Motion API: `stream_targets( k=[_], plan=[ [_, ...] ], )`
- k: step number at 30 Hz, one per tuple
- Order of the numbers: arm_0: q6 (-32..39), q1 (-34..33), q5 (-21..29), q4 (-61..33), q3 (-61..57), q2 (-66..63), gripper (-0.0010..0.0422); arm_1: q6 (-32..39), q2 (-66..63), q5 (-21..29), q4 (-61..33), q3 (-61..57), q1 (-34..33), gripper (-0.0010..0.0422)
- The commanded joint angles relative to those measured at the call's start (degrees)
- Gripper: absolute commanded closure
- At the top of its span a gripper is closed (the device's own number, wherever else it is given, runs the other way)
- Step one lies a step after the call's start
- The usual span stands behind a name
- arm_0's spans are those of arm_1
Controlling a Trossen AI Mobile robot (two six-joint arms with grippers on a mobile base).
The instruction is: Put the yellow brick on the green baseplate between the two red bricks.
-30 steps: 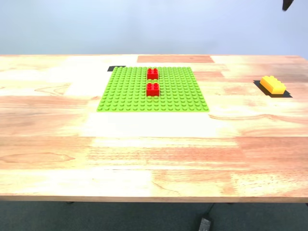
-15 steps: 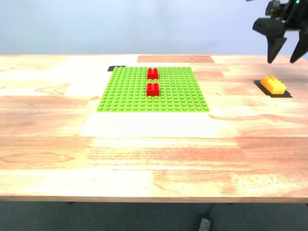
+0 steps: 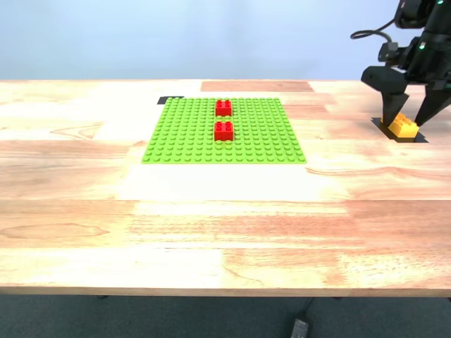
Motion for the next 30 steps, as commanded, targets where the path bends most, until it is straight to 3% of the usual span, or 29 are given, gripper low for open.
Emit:
stream_targets(
  k=[1, 6, 11, 24, 30],
  plan=[
    [0.0, 0.0, 0.0, 0.1, 0.1, -0.1, 0.0413, 0.0, 1.5, 0.2, 0.5, 0.1, 0.6, 0.0134],
    [0.0, 0.0, 0.0, -0.2, 0.7, 0.0, 0.0412, 0.6, 3.2, 0.5, 0.8, 1.1, 0.8, 0.0154],
    [0.0, 0.0, 0.0, -0.3, 0.9, -0.1, 0.0413, 0.6, 2.4, 1.8, 1.9, 1.2, 0.6, 0.0203],
    [0.0, 0.0, 0.0, -0.3, 0.8, -0.1, 0.0412, -0.8, 0.6, 1.3, 3.7, 1.7, 0.6, 0.0418],
    [0.0, 0.0, 0.0, -0.2, 0.9, 0.0, 0.0412, -4.7, -4.6, -1.6, 0.7, 6.6, 1.5, 0.0399]
  ],
)
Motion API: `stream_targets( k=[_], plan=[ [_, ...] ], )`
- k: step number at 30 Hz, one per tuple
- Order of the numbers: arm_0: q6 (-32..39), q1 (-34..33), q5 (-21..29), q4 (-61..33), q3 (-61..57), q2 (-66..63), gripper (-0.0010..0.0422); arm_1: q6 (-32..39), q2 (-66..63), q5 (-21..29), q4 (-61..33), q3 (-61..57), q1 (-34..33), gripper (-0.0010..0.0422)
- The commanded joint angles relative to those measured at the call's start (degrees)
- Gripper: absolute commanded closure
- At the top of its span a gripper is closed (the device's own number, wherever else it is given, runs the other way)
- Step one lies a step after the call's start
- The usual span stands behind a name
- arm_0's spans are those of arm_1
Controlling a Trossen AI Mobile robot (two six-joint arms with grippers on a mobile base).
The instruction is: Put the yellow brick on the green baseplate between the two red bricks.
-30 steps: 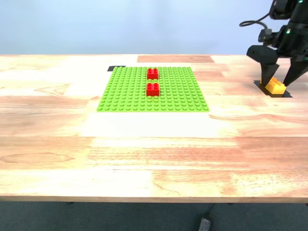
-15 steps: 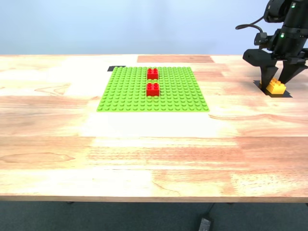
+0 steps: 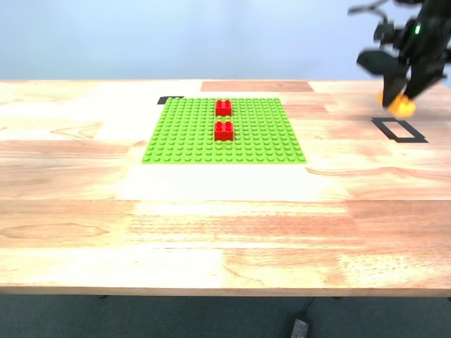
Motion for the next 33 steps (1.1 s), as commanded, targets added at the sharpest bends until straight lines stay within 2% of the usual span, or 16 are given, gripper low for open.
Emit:
stream_targets(
  k=[1, 4, 8, 14, 23, 26, 33],
  plan=[
    [0.0, 0.0, 0.0, 0.5, 0.0, 0.1, 0.0412, -2.7, -3.2, -2.1, -2.3, 3.1, 1.0, 0.0399],
    [0.0, 0.0, 0.0, 0.8, -0.1, 0.1, 0.0412, -7.3, -5.9, -2.6, -4.9, 6.8, 3.2, 0.0399],
    [0.0, 0.0, 0.0, 1.0, -0.1, 0.2, 0.0413, -11.6, -7.9, -6.2, -7.2, 12.9, 7.8, 0.0399],
    [0.0, 0.0, 0.0, 1.1, -0.5, 0.2, 0.0413, -19.9, -6.9, -6.4, -9.3, 21.3, 17.3, 0.0399],
    [0.0, 0.0, 0.0, 1.4, -0.5, 0.0, 0.0412, -32.0, 4.1, -5.7, -13.3, 32.1, 30.2, 0.0399],
    [0.0, 0.0, 0.0, 1.2, -0.2, 0.0, 0.0412, -34.9, 8.1, -4.0, -14.3, 34.5, 33.0, 0.0399],
    [0.0, 0.0, 0.0, 1.2, -0.9, -0.1, 0.0413, -36.5, 17.3, -2.6, -15.6, 37.8, 36.6, 0.0399]
  ],
)
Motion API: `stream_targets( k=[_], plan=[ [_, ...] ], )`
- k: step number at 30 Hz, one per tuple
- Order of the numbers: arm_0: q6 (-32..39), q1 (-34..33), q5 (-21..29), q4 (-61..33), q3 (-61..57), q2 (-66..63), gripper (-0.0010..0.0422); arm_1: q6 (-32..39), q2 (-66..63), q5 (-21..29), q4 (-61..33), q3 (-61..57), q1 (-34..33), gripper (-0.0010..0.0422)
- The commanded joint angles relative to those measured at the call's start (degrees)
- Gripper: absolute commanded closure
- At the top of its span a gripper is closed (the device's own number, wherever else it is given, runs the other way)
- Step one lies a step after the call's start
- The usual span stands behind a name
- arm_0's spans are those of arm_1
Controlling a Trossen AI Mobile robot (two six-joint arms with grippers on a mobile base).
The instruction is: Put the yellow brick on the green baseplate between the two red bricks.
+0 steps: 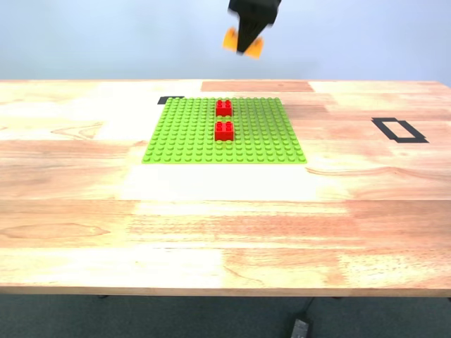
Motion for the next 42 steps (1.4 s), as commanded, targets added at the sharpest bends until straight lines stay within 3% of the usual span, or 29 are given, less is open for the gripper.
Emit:
stream_targets(
  k=[1, 8, 42],
  plan=[
    [0.0, 0.0, 0.0, -0.1, -0.4, 0.0, 0.0413, -0.7, 3.1, 0.0, -0.8, 0.4, 0.8, 0.0399],
    [0.0, 0.0, 0.0, 0.4, -0.3, -0.1, 0.0412, -2.4, 7.7, 2.7, 0.8, 0.1, 1.3, 0.0399],
    [0.6, 0.0, 0.0, 0.4, -0.6, -0.1, 0.0412, -4.4, 11.3, 2.5, 6.2, -4.6, 4.9, 0.0399]
  ],
)
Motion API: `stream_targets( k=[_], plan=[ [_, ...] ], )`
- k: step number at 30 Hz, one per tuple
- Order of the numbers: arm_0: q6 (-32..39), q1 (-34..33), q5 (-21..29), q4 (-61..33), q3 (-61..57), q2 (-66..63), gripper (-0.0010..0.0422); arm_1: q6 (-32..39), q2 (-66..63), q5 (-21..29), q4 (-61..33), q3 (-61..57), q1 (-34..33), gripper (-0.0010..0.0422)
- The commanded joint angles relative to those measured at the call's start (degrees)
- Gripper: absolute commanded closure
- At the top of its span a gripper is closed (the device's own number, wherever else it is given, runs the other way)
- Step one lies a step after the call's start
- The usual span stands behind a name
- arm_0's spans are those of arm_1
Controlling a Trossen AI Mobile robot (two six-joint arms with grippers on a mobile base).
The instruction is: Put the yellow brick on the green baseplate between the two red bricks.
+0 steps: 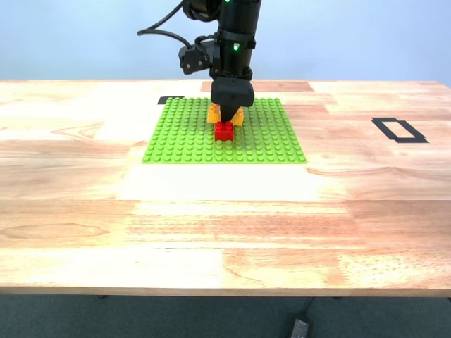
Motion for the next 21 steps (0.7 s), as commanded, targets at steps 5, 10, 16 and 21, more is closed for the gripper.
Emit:
stream_targets(
  k=[5, 10, 16, 21],
  plan=[
    [0.0, 0.0, 0.0, -0.2, 0.0, 0.0, 0.0412, 1.6, 0.0, 0.1, 1.2, -0.9, 0.0, 0.0399],
    [0.0, 0.0, 0.0, -0.2, 0.0, -0.1, 0.0413, 1.4, 0.1, -1.3, 1.2, -1.2, 0.0, 0.0381],
    [0.0, 0.0, 0.0, -0.2, 0.0, -0.2, 0.0413, 2.1, 0.0, -1.4, 1.4, -1.1, -0.1, 0.0315],
    [0.0, 0.0, 0.0, -0.2, 0.0, -0.2, 0.0413, 2.4, 0.0, -1.1, 2.3, -1.5, -0.1, 0.0272]
  ],
)
